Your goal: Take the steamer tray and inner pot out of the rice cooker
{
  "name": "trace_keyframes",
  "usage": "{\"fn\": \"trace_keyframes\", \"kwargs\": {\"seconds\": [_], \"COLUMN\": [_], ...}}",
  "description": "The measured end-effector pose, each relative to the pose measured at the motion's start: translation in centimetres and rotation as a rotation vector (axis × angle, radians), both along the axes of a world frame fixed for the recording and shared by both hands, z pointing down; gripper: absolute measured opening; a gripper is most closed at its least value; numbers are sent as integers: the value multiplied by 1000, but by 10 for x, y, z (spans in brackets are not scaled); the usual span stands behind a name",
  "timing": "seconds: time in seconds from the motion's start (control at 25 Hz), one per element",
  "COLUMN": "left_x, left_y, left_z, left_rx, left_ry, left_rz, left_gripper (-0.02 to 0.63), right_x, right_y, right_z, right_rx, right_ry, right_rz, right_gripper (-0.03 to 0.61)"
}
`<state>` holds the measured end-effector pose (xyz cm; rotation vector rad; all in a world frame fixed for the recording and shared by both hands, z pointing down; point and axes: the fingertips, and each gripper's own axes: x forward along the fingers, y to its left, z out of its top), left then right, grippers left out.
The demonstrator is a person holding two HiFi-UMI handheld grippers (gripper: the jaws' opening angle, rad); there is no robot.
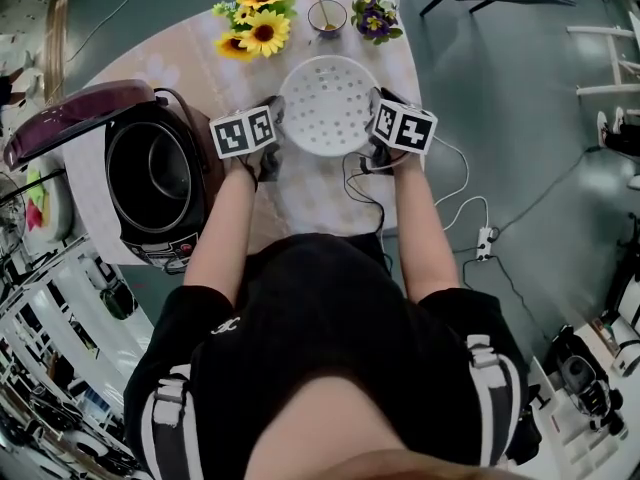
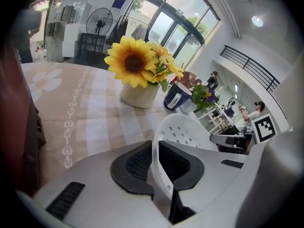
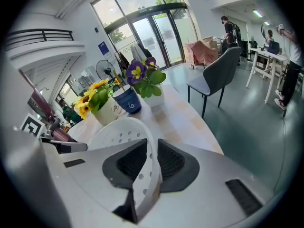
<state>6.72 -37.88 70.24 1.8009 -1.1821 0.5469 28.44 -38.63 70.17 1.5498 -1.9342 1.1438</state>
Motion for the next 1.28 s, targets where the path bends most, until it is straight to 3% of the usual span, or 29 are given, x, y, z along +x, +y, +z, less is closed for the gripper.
{"fn": "trace_keyframes", "kwargs": {"seconds": [0.2,0.32,0.56,0.76,1.04,1.12,1.28], "left_x": [-5,-4,6,9,-12,-20,-38], "left_y": [1,-1,-3,7,37,47,67], "left_z": [-19,-42,-115,-193,-275,-293,-320], "left_rx": [44,114,401,647,842,879,929], "left_ry": [-1,-8,-108,-145,-148,-151,-136], "left_rz": [-2,14,119,141,129,122,109], "left_gripper": [37,37,37,37,37,29,5], "right_x": [7,5,-11,-25,-49,-56,-77], "right_y": [-3,-6,-2,15,50,61,81], "right_z": [-21,-50,-137,-209,-284,-301,-328], "right_rx": [77,173,462,651,829,871,920], "right_ry": [40,51,107,123,170,179,148], "right_rz": [27,31,5,9,16,35,44], "right_gripper": [51,51,51,51,42,5,-2]}}
